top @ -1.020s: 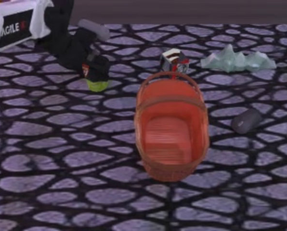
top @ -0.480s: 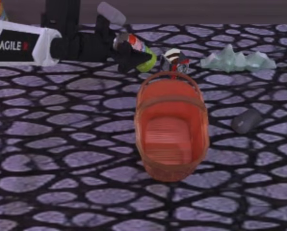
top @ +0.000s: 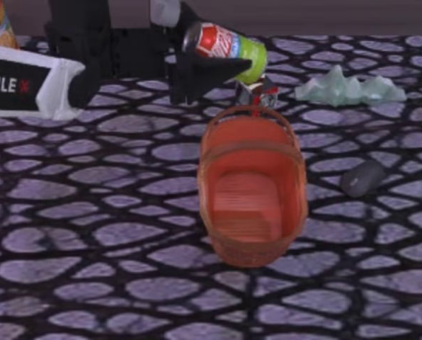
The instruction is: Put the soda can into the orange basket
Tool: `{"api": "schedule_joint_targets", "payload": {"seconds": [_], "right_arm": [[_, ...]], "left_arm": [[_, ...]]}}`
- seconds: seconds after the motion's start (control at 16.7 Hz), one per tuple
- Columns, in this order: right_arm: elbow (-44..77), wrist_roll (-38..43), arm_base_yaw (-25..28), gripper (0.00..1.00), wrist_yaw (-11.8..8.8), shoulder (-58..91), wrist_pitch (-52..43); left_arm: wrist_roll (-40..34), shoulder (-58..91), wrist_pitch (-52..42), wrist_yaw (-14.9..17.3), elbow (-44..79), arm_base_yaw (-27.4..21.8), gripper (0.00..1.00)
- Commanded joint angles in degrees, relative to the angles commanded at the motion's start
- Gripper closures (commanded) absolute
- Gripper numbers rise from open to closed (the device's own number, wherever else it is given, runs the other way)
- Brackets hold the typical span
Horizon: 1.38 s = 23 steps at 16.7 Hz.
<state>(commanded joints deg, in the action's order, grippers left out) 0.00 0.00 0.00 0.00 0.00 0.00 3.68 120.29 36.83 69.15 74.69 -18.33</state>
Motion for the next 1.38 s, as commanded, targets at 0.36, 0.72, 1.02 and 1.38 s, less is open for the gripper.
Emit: {"api": "schedule_joint_targets", "payload": {"seconds": [0.36,0.72,1.02,1.38], "right_arm": [[0.0,0.0,0.0,0.0,0.0,0.0,0.0],[0.0,0.0,0.0,0.0,0.0,0.0,0.0],[0.0,0.0,0.0,0.0,0.0,0.0,0.0],[0.0,0.0,0.0,0.0,0.0,0.0,0.0]], "left_arm": [[-1.1,-2.4,6.4,3.3,-2.4,-0.6,1.0],[-1.1,0.1,8.6,3.3,-2.6,-0.1,1.0],[-1.2,9.1,21.6,3.5,-5.1,0.6,1.0],[-1.4,12.4,25.4,3.4,-6.4,0.9,1.0]]}}
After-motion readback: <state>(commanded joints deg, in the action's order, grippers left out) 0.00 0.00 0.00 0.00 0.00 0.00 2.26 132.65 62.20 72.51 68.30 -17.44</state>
